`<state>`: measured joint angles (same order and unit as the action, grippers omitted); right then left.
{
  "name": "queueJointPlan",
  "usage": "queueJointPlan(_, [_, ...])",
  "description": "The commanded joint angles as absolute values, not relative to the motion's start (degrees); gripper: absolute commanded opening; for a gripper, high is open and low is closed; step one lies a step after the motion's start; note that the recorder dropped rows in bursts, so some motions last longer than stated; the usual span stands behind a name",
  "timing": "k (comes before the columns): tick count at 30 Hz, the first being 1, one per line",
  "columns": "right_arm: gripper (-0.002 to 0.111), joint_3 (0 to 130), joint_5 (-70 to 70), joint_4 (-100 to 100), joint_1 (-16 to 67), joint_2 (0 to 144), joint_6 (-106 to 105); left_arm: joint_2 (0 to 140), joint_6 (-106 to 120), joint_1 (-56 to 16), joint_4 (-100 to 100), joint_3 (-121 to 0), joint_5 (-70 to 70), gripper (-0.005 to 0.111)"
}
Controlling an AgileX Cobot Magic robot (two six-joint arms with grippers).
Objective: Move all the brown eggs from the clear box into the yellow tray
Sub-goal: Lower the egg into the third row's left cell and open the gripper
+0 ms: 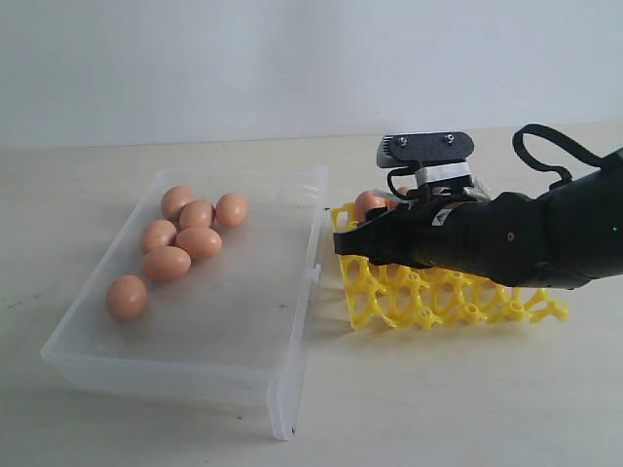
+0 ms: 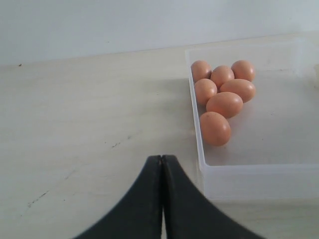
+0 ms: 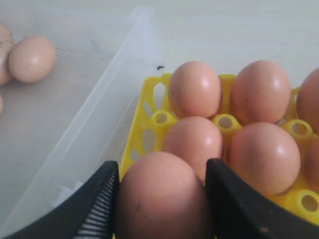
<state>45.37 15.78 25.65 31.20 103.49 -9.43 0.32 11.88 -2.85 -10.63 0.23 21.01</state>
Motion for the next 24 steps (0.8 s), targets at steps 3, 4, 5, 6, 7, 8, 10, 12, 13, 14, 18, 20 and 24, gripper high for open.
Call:
queueJointPlan(3, [0.0, 47.1, 16.32, 24.52, 30.85, 105.78, -7.31, 0.0, 11.78, -2.79, -10.68, 0.0, 20.46, 0.0])
queueJointPlan(4, [0.0, 47.1, 16.32, 24.52, 30.85, 106.06, -7.31, 0.0, 11.78, -2.79, -10.68, 0.0, 20.46, 0.0])
queueJointPlan(5, [0.0, 47.1, 16.32, 24.52, 30.85, 106.15, -7.31, 0.0, 11.78, -2.79, -10.68, 0.0, 20.46, 0.0])
queueJointPlan(6, [0.0, 47.1, 16.42, 24.52, 30.85, 106.27, -7.31, 0.0, 11.78, -2.79, -10.68, 0.0, 20.46, 0.0])
queueJointPlan(7, [0.0, 47.1, 16.56, 24.52, 30.85, 106.27, -7.31, 0.0, 11.78, -2.79, -10.68, 0.0, 20.46, 0.0])
queueJointPlan(8, [0.0, 47.1, 16.67, 24.52, 30.85, 106.42, -7.31, 0.0, 11.78, -2.79, -10.68, 0.0, 20.46, 0.0])
queueJointPlan(10, [0.0, 47.1, 16.83, 24.52, 30.85, 106.58, -7.43, 0.0, 11.78, -2.79, -10.68, 0.0, 20.46, 0.0])
queueJointPlan(12, [0.0, 47.1, 16.83, 24.52, 30.85, 106.73, -7.43, 0.0, 11.78, -2.79, -10.68, 0.0, 20.46, 0.0])
queueJointPlan(13, [0.0, 47.1, 16.94, 24.52, 30.85, 106.85, -7.43, 0.0, 11.78, -2.79, -10.68, 0.0, 20.46, 0.0])
queueJointPlan(14, [0.0, 47.1, 17.23, 24.52, 30.85, 106.85, -7.43, 0.0, 11.78, -2.79, -10.68, 0.0, 20.46, 0.0])
queueJointPlan(18, [0.0, 47.1, 17.95, 24.52, 30.85, 106.85, -7.43, 0.0, 11.78, -2.79, -10.68, 0.0, 20.46, 0.0])
queueJointPlan(20, [0.0, 47.1, 18.14, 24.52, 30.85, 106.85, -7.43, 0.0, 11.78, -2.79, -10.68, 0.0, 20.46, 0.0])
queueJointPlan(24, [0.0, 47.1, 19.48, 24.52, 30.85, 106.85, -7.43, 0.0, 11.78, -2.79, -10.68, 0.0, 20.46, 0.0])
